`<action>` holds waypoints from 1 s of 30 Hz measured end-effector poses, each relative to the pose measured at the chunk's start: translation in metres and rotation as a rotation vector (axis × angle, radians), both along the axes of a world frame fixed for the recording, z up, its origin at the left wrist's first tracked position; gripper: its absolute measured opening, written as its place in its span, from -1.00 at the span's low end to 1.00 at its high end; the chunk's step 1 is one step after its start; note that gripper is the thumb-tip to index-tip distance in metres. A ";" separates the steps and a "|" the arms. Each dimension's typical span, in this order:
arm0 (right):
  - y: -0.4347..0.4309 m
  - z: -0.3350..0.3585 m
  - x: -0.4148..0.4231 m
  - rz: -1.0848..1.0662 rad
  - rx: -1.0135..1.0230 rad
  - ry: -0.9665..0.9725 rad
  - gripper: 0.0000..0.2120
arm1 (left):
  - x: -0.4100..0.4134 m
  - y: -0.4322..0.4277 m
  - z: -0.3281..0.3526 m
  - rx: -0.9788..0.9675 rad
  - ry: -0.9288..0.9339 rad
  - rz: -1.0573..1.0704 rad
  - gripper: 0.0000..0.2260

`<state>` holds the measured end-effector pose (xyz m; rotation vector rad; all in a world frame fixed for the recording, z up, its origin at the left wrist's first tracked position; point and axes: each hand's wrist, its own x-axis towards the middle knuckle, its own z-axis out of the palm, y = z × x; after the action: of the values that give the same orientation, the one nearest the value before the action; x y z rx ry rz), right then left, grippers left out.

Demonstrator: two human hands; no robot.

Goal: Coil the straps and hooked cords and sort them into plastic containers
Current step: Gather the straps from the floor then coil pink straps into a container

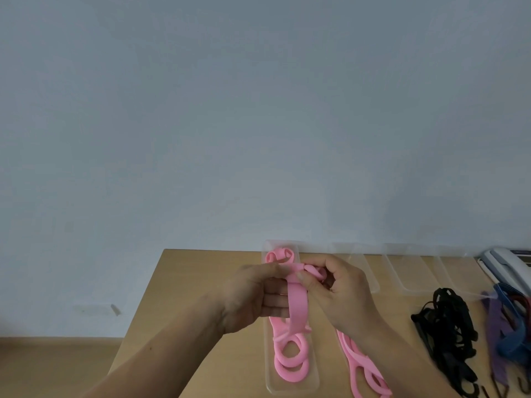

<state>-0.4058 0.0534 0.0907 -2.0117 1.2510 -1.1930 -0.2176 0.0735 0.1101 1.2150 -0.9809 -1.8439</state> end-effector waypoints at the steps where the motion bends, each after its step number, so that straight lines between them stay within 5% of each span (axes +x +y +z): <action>1: 0.000 -0.001 0.000 -0.002 -0.018 0.014 -0.86 | 0.000 0.000 -0.001 0.010 0.013 0.012 -0.61; 9: -0.003 -0.007 -0.003 0.155 -0.233 0.091 -0.85 | 0.000 -0.008 -0.001 0.021 0.013 0.039 -0.72; 14: -0.003 -0.005 -0.005 0.230 0.244 -0.225 -0.78 | 0.003 -0.011 -0.004 -0.020 0.106 0.036 -0.92; 17: -0.006 -0.001 -0.003 0.270 0.444 -0.399 -0.81 | 0.006 -0.013 -0.005 -0.055 0.067 0.089 -0.79; 23: -0.012 -0.002 0.000 0.177 0.488 -0.134 -0.88 | 0.001 -0.012 -0.005 -0.175 -0.170 0.095 -0.54; 30: -0.008 -0.003 -0.004 0.195 0.376 -0.073 -0.90 | 0.006 -0.011 -0.014 -0.124 -0.214 -0.013 -0.83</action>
<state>-0.4096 0.0456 0.0876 -1.7499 1.1177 -0.8586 -0.2112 0.0626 0.0964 1.3514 -1.2044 -1.6600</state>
